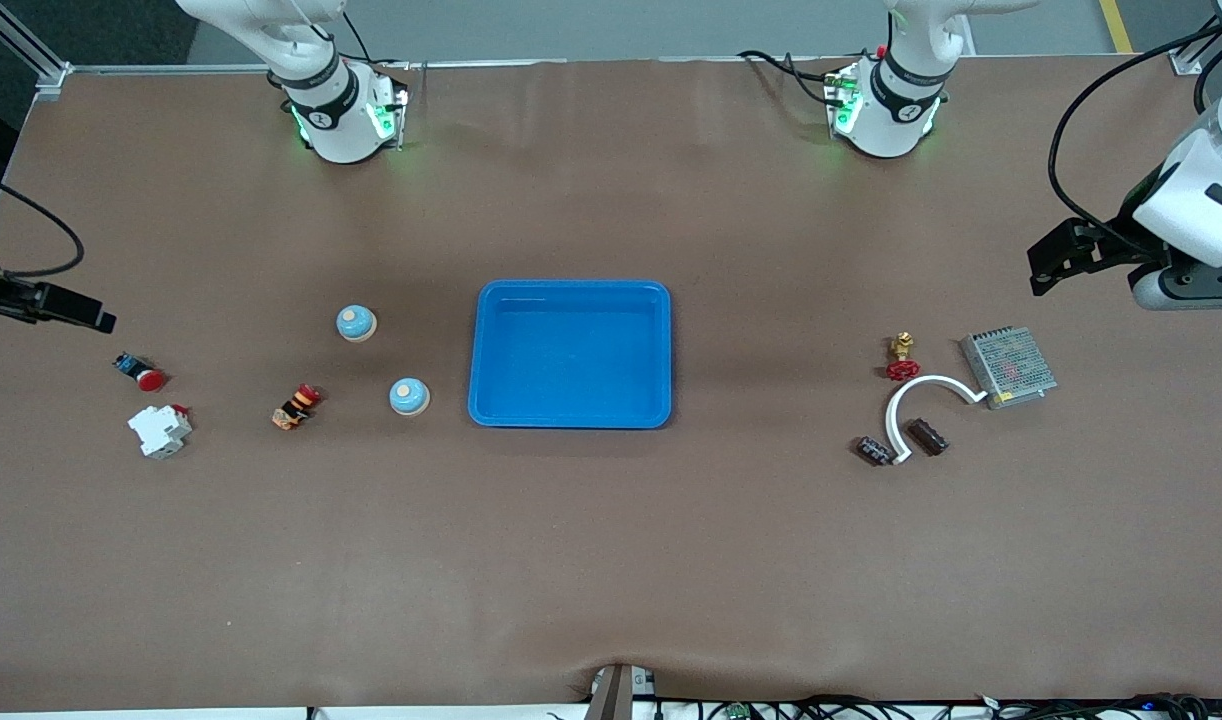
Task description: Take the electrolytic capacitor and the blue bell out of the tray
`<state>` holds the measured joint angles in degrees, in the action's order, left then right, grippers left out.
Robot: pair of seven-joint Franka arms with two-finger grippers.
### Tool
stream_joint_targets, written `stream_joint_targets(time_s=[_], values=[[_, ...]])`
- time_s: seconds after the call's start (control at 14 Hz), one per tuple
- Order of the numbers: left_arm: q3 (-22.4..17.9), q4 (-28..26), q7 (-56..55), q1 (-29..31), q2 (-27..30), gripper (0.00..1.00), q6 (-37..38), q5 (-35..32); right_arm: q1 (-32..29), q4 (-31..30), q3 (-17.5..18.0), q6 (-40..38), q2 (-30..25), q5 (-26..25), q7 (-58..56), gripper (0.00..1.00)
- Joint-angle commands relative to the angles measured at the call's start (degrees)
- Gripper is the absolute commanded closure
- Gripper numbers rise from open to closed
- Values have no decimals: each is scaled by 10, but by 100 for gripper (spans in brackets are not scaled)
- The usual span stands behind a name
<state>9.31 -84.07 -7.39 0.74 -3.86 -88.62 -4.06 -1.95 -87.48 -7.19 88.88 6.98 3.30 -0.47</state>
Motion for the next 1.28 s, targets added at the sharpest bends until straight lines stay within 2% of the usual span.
stream_joint_targets(time_s=[0.0, 0.21, 0.43, 0.71, 1.0, 1.21], values=[[2, 3, 13, 1, 5, 0, 35, 6, 3, 7, 13, -14, -20, -6, -1, 0], [4, -6, 13, 1, 20, 0, 39, 6, 4, -4, 24, -16, -38, -10, -4, 0], [4, -41, 25, 4, 48, 0, 33, 11, 3, -20, 43, -8, -57, -22, -40, 0], [4, -43, 26, 3, 55, 0, 19, 12, 2, -8, 63, 8, -66, -29, -43, 0], [4, -43, 26, 1, 55, 0, 12, 12, 3, -14, 68, 24, -79, -24, -43, 0], [4, -22, 18, -5, 42, 0, 12, 12, 3, -14, 74, 22, -79, -22, -43, 0]])
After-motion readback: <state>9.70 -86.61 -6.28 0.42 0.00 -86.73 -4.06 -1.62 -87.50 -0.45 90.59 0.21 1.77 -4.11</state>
